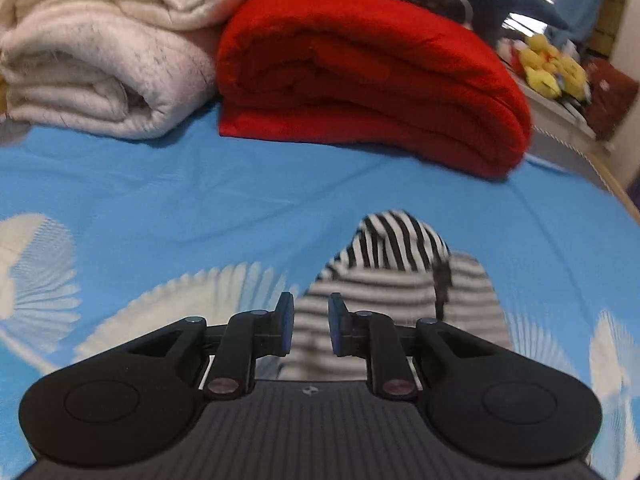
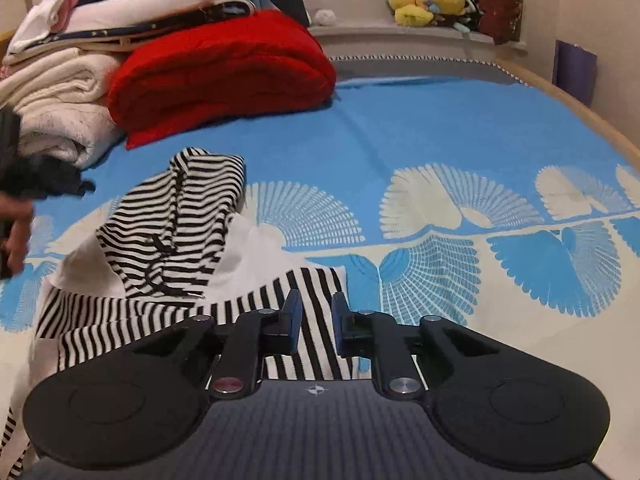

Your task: Fold small clothes

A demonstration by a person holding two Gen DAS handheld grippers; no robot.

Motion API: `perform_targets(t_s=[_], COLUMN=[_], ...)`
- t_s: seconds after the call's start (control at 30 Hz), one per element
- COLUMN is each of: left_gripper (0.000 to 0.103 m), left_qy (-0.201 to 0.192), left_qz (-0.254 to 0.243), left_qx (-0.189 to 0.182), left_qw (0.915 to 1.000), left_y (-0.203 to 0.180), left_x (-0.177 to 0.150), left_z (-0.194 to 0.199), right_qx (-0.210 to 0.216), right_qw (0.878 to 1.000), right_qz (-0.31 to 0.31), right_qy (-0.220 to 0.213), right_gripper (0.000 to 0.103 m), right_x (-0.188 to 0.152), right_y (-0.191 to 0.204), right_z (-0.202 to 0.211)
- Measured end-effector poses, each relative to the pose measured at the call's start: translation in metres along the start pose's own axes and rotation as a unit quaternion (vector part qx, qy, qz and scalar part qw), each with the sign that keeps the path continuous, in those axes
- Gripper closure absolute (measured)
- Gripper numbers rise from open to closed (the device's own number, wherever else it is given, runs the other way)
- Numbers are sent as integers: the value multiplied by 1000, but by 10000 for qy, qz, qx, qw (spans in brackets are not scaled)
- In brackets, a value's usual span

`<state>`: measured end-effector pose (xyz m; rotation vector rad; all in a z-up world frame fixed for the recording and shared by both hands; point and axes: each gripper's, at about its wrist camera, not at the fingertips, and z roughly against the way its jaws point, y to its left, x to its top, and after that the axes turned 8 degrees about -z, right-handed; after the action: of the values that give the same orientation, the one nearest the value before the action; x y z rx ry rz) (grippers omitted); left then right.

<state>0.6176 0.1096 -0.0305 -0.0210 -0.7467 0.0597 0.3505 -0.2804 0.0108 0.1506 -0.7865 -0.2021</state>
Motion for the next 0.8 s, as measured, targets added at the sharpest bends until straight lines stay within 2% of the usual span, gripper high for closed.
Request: perform_targets(t_s=[0.03,0.17,0.2,0.23,0.3,0.43,0.47,0.5,0.53,0.57,0.67,0.73,0.8], left_gripper=[83,77,69,55,46,45,47,63,91,99,99,99,99], left_qy=[6,117,157,219,299,563,628,659,656,614,278,-158,-665], left_qz=[87,350,371,394,436,275,178,25,-100,-243,-551,-929,-1548], left_qx=[33,16,37,44,47,-60,-16,24,-12,-119,-270,-426,-797], left_qw=[10000,9993,9992,9990,9986,9980,9979,9978,9978,9977,9977,9946,9825], left_y=[-1,-7,-10,-12,-16,-27,-29,-32,-34,-37,-42,-48,-57], left_x=[6,25,28,29,32,31,30,28,27,26,26,19,-6], left_z=[-11,-58,-70,-79,-98,-129,-135,-138,-139,-136,-108,-66,-6], right_qx=[-41,-101,-93,-91,-121,-145,-153,-164,-171,-179,-225,-243,-223], right_qw=[10000,9992,9991,9990,9987,9978,9977,9976,9976,9977,9977,9974,9974], right_qz=[-40,-236,-246,-246,-259,-375,-387,-389,-386,-374,-356,-427,-501], right_qy=[76,298,329,355,419,527,541,553,548,536,528,522,474], right_gripper=[79,78,78,78,78,78,78,78,78,78,78,78,78], right_x=[1,4,4,4,3,5,5,6,6,7,9,11,14], right_y=[-2,-9,-10,-11,-13,-17,-17,-18,-18,-18,-21,-23,-24], right_z=[-4,-16,-18,-20,-24,-32,-33,-34,-34,-34,-35,-34,-31])
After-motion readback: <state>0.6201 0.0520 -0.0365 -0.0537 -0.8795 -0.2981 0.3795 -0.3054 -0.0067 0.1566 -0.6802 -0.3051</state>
